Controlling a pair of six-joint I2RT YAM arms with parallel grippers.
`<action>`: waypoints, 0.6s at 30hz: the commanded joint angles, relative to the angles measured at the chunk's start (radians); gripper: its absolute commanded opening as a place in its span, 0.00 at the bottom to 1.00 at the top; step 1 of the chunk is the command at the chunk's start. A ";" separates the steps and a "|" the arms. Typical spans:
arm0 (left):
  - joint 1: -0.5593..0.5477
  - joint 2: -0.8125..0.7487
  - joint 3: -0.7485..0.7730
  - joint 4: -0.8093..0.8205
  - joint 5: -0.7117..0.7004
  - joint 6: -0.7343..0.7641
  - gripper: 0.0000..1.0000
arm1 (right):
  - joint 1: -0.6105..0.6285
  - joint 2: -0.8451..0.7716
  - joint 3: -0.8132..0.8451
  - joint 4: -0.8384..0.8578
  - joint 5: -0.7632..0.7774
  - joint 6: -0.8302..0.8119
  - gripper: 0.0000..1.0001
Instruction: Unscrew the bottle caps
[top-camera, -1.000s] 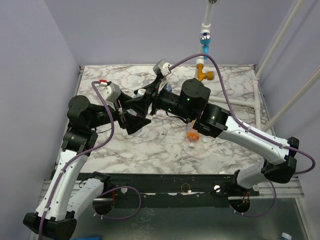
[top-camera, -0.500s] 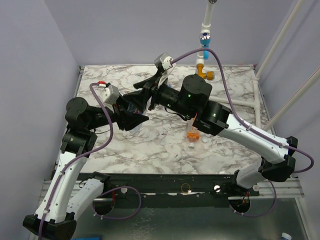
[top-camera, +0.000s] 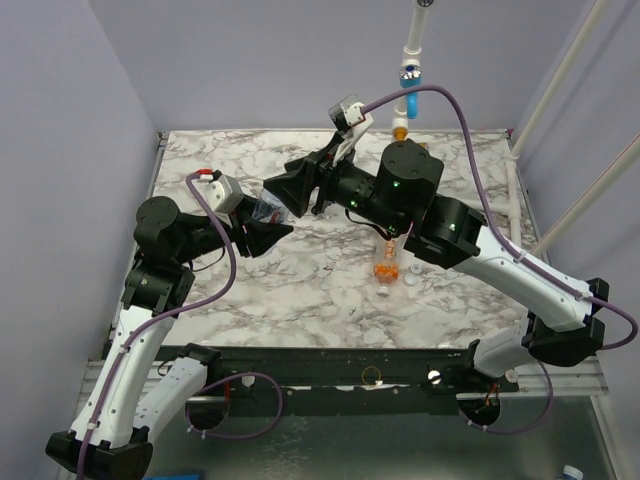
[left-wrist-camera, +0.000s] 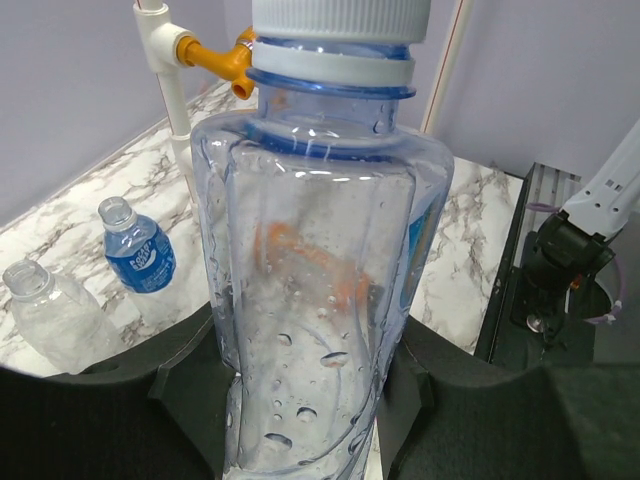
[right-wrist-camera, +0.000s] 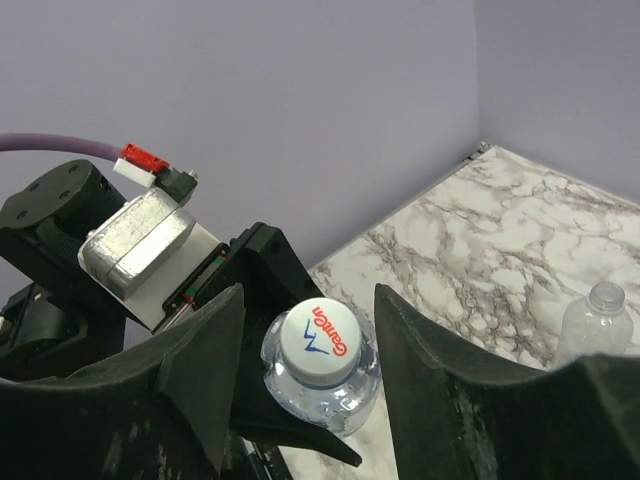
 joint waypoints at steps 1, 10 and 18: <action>0.004 -0.001 0.003 -0.002 -0.026 0.020 0.38 | 0.004 0.013 0.005 -0.066 0.008 0.018 0.56; 0.004 -0.003 0.009 -0.002 -0.025 0.013 0.38 | 0.003 0.035 0.007 -0.042 0.041 0.025 0.48; 0.004 -0.001 0.015 0.003 -0.021 0.003 0.38 | -0.001 0.049 0.007 -0.007 0.021 0.029 0.36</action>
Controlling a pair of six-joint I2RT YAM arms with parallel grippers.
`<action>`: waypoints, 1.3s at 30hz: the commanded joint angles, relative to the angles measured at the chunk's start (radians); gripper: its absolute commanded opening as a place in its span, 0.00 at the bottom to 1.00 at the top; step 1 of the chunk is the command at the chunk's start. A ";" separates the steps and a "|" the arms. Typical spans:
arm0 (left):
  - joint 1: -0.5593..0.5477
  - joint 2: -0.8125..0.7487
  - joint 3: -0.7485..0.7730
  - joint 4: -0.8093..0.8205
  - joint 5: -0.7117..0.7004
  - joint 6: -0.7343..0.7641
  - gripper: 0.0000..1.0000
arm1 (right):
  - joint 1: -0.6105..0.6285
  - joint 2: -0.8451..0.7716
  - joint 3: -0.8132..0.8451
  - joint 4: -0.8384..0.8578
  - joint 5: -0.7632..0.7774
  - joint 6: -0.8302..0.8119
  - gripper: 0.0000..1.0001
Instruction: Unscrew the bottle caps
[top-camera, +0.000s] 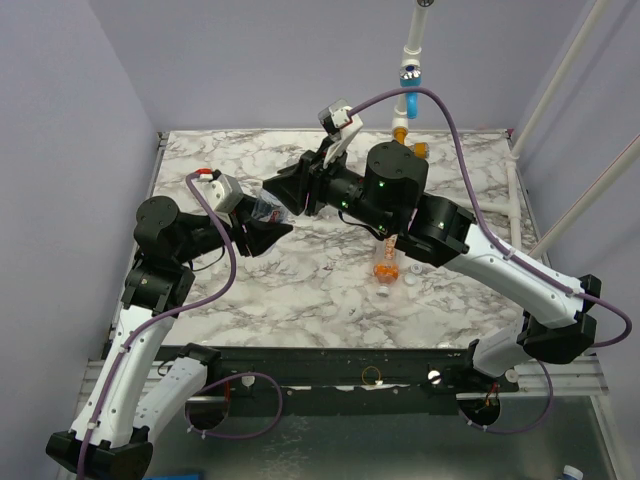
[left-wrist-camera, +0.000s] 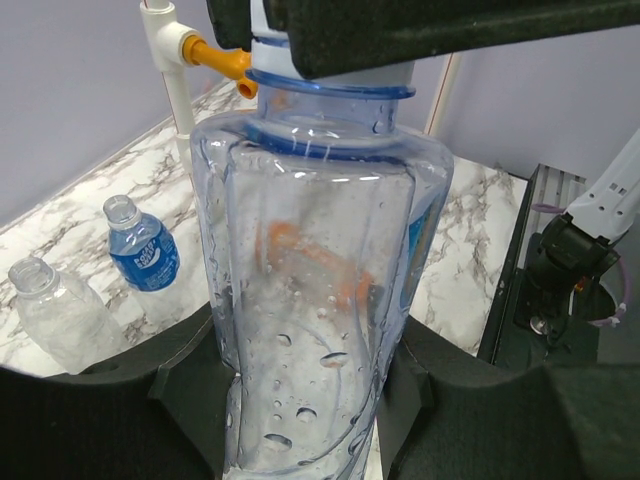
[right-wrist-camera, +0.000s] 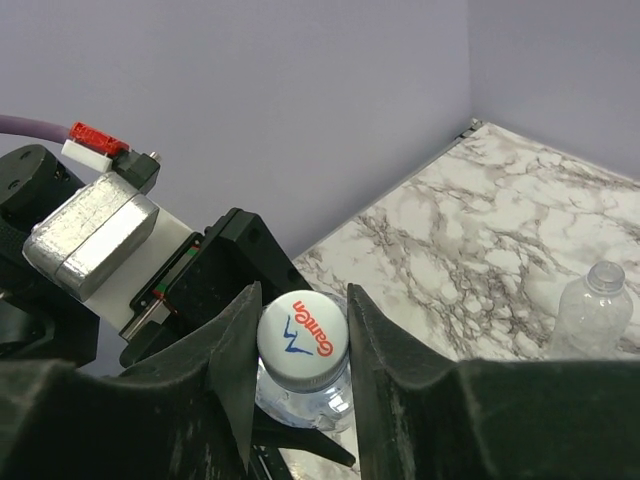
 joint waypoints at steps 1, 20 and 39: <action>0.004 -0.004 0.017 0.006 -0.010 -0.003 0.37 | -0.002 0.021 0.009 0.027 -0.003 0.009 0.33; 0.004 0.047 0.095 0.132 0.276 -0.332 0.36 | -0.084 -0.131 -0.189 0.321 -0.785 -0.148 0.01; 0.004 0.078 0.071 0.076 0.115 -0.147 0.35 | -0.090 -0.083 -0.078 0.197 -0.161 -0.101 1.00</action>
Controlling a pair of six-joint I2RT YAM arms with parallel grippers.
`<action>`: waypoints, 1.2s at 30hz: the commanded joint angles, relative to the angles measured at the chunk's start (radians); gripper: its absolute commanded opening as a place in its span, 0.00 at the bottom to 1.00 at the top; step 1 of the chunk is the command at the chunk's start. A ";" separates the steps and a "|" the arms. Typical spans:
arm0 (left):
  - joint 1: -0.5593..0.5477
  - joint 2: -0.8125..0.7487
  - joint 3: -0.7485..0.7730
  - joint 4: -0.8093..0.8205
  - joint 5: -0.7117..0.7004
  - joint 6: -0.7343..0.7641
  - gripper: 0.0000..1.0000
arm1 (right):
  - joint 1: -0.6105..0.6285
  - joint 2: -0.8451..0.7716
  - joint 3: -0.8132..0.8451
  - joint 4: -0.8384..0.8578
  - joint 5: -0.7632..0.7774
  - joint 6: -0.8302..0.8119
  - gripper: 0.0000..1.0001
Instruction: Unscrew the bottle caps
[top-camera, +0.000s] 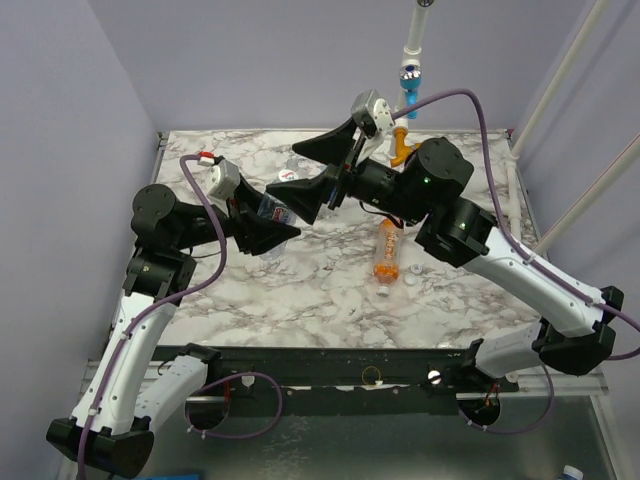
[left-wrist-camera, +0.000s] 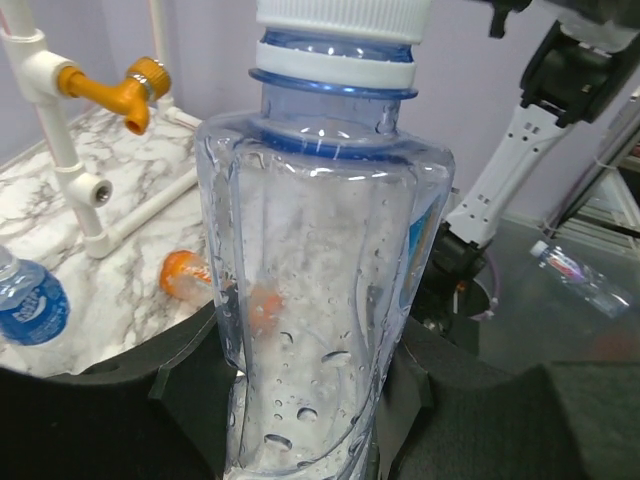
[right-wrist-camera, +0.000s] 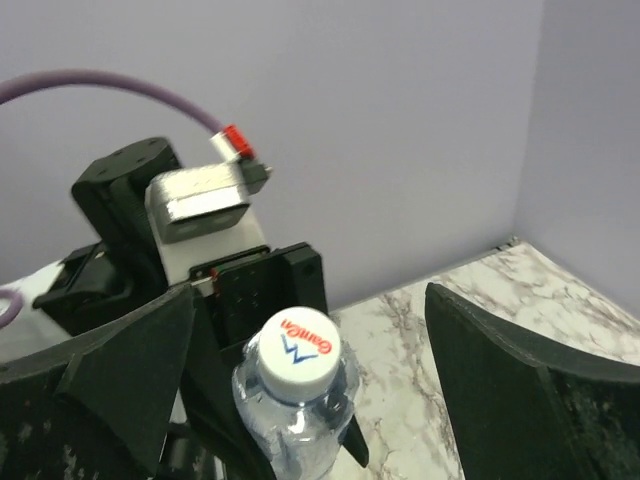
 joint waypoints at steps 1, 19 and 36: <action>0.004 0.006 -0.004 -0.048 -0.128 0.115 0.35 | 0.001 0.066 0.125 -0.128 0.200 0.035 1.00; 0.004 -0.003 -0.040 -0.061 -0.354 0.285 0.29 | 0.001 0.194 0.275 -0.294 0.271 0.113 0.66; 0.004 -0.017 -0.053 -0.061 -0.352 0.264 0.29 | -0.001 0.214 0.258 -0.222 0.201 0.131 0.27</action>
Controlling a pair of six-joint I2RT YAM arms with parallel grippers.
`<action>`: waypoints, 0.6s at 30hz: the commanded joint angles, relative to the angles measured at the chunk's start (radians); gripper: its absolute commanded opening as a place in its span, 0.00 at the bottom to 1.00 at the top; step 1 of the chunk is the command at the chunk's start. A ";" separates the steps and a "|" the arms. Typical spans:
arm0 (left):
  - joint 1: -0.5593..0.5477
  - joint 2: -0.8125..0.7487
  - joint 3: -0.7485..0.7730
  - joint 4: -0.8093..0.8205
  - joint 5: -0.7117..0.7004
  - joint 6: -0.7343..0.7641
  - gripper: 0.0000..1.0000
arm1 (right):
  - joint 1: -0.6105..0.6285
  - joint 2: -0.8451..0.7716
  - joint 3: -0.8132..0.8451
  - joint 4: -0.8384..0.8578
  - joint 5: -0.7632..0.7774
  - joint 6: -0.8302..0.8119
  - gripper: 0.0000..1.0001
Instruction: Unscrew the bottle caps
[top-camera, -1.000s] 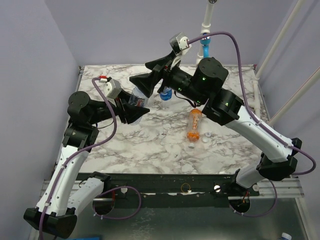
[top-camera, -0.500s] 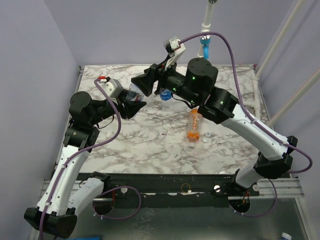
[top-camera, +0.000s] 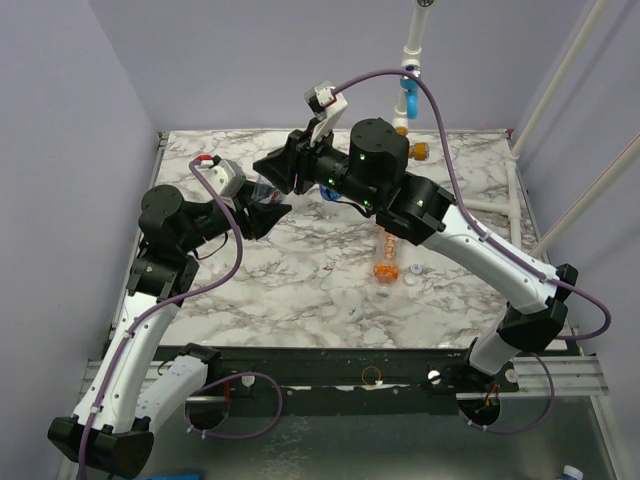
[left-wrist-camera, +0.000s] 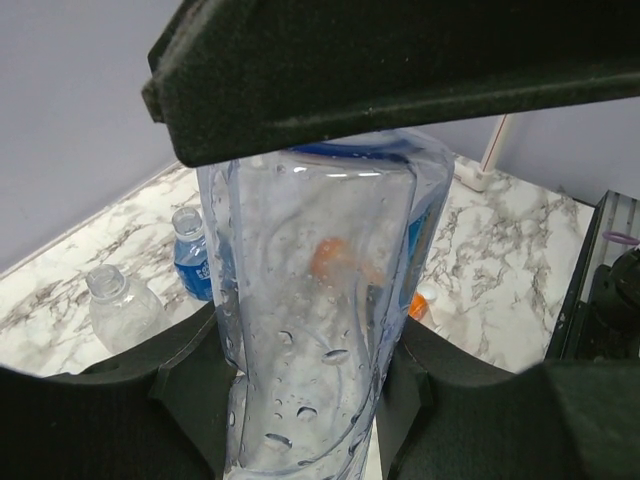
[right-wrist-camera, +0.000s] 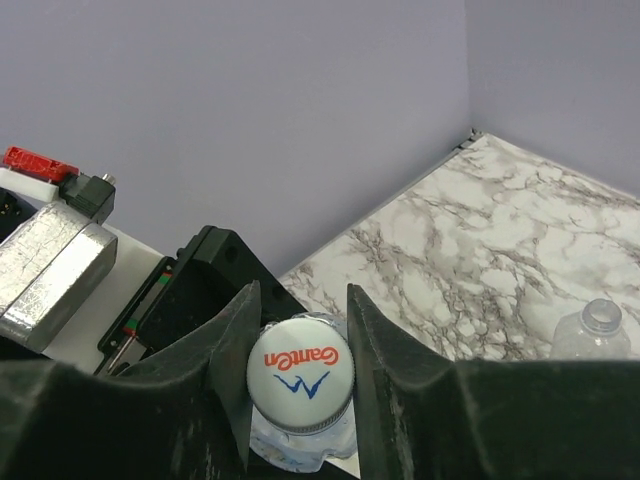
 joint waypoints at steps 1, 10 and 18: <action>0.004 -0.017 -0.016 0.007 -0.001 -0.006 0.29 | -0.002 -0.049 -0.041 0.067 -0.060 -0.004 0.26; 0.004 -0.003 0.015 0.026 0.222 -0.149 0.29 | -0.034 -0.197 -0.223 0.262 -0.438 -0.087 0.13; 0.004 0.037 0.047 0.155 0.448 -0.427 0.29 | -0.041 -0.246 -0.281 0.354 -0.836 -0.127 0.11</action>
